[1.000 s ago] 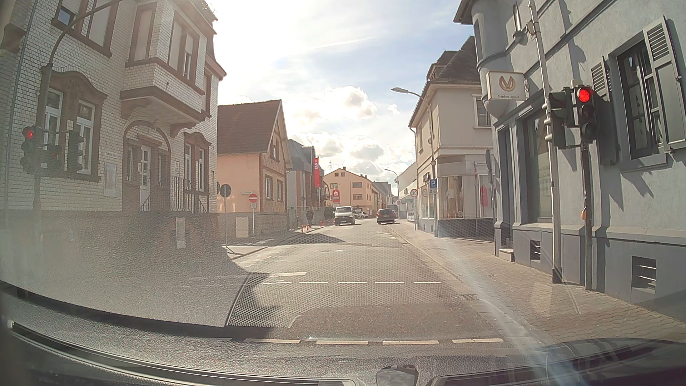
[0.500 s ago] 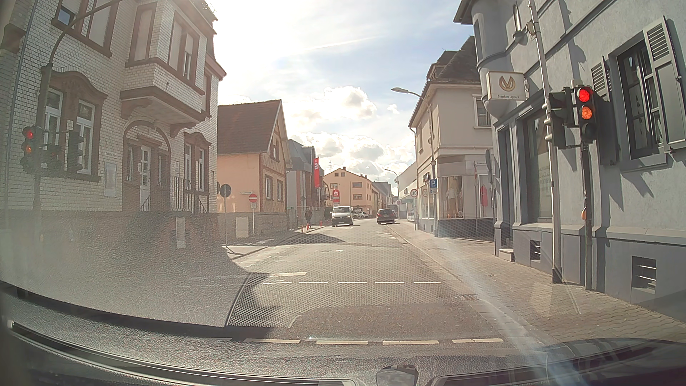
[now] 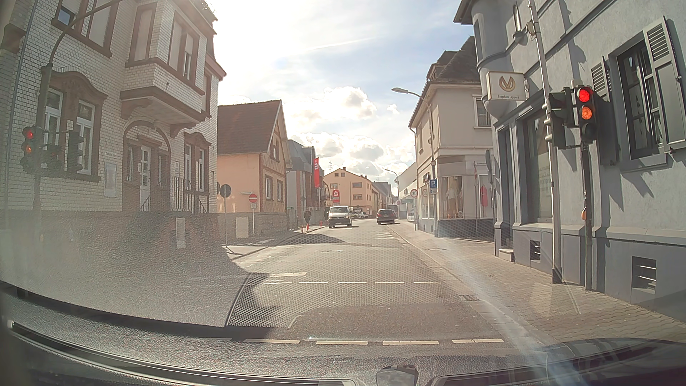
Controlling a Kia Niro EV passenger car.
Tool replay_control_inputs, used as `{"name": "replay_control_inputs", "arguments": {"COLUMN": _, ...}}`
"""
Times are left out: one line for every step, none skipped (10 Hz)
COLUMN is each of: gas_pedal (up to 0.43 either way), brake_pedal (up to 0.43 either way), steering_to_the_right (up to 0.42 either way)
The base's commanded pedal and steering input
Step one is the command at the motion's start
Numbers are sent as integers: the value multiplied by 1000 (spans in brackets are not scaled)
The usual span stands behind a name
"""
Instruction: Follow the waypoints while adhering to traffic rules and regulations
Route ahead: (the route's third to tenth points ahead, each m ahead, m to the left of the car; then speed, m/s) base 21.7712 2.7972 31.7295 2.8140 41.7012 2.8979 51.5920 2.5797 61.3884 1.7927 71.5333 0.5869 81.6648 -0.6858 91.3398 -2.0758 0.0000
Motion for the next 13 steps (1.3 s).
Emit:
{"name": "replay_control_inputs", "arguments": {"gas_pedal": 0, "brake_pedal": 0, "steering_to_the_right": 3}}
{"name": "replay_control_inputs", "arguments": {"gas_pedal": 0, "brake_pedal": 0, "steering_to_the_right": 3}}
{"name": "replay_control_inputs", "arguments": {"gas_pedal": 47, "brake_pedal": 0, "steering_to_the_right": 3}}
{"name": "replay_control_inputs", "arguments": {"gas_pedal": 118, "brake_pedal": 0, "steering_to_the_right": 3}}
{"name": "replay_control_inputs", "arguments": {"gas_pedal": 130, "brake_pedal": 0, "steering_to_the_right": 3}}
{"name": "replay_control_inputs", "arguments": {"gas_pedal": 150, "brake_pedal": 0, "steering_to_the_right": 3}}
{"name": "replay_control_inputs", "arguments": {"gas_pedal": 189, "brake_pedal": 0, "steering_to_the_right": 3}}
{"name": "replay_control_inputs", "arguments": {"gas_pedal": 220, "brake_pedal": 0, "steering_to_the_right": 3}}
{"name": "replay_control_inputs", "arguments": {"gas_pedal": 240, "brake_pedal": 0, "steering_to_the_right": 3}}
{"name": "replay_control_inputs", "arguments": {"gas_pedal": 260, "brake_pedal": 0, "steering_to_the_right": 3}}
{"name": "replay_control_inputs", "arguments": {"gas_pedal": 280, "brake_pedal": 0, "steering_to_the_right": 3}}
{"name": "replay_control_inputs", "arguments": {"gas_pedal": 287, "brake_pedal": 0, "steering_to_the_right": 3}}
{"name": "replay_control_inputs", "arguments": {"gas_pedal": 299, "brake_pedal": 0, "steering_to_the_right": 3}}
